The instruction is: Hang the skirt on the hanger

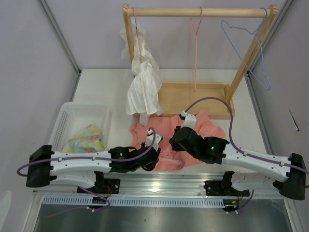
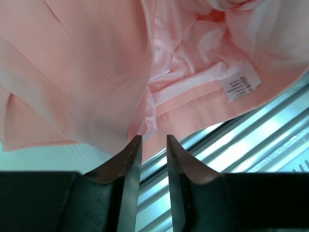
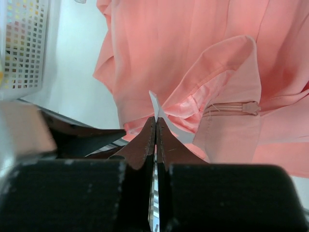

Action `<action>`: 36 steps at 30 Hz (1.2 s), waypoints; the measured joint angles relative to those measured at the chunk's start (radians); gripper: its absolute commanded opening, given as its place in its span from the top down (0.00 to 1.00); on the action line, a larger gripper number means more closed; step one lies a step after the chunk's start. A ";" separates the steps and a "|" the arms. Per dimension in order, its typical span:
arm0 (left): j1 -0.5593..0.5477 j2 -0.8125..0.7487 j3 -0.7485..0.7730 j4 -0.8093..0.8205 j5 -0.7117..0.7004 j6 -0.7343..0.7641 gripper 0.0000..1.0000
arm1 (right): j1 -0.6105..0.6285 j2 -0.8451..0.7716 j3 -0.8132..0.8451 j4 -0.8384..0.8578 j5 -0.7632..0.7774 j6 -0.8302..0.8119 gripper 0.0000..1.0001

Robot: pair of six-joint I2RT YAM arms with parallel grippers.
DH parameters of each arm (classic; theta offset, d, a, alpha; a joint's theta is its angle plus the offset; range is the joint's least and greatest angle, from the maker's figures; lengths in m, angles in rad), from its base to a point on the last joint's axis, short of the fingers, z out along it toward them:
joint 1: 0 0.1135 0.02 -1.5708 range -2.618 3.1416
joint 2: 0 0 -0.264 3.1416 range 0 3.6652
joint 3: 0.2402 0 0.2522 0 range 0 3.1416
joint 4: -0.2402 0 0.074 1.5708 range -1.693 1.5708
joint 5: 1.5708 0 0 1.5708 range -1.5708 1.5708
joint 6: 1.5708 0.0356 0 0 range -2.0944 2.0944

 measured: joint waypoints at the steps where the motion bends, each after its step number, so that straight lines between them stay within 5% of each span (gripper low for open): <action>1: -0.006 -0.020 0.000 -0.004 -0.003 0.002 0.57 | 0.000 0.001 0.001 -0.003 0.003 0.000 1.00; 2: -0.011 -0.040 0.000 -0.008 -0.006 0.002 0.57 | 0.000 0.002 0.003 -0.004 0.005 0.000 1.00; 6: -0.017 -0.093 0.002 -0.023 -0.011 0.004 0.84 | 0.000 0.007 0.004 -0.003 0.006 0.000 1.00; 11: -0.059 -0.026 0.016 -0.040 0.032 0.018 0.99 | 0.000 0.013 0.004 -0.003 0.006 0.000 1.00; 23: -0.072 0.251 0.065 -0.046 0.055 -0.024 0.94 | 0.000 0.013 0.002 0.000 0.006 0.001 1.00; 36: 0.175 0.239 0.061 0.002 -0.011 -0.013 0.86 | 0.008 0.011 -0.026 0.010 0.010 0.010 1.00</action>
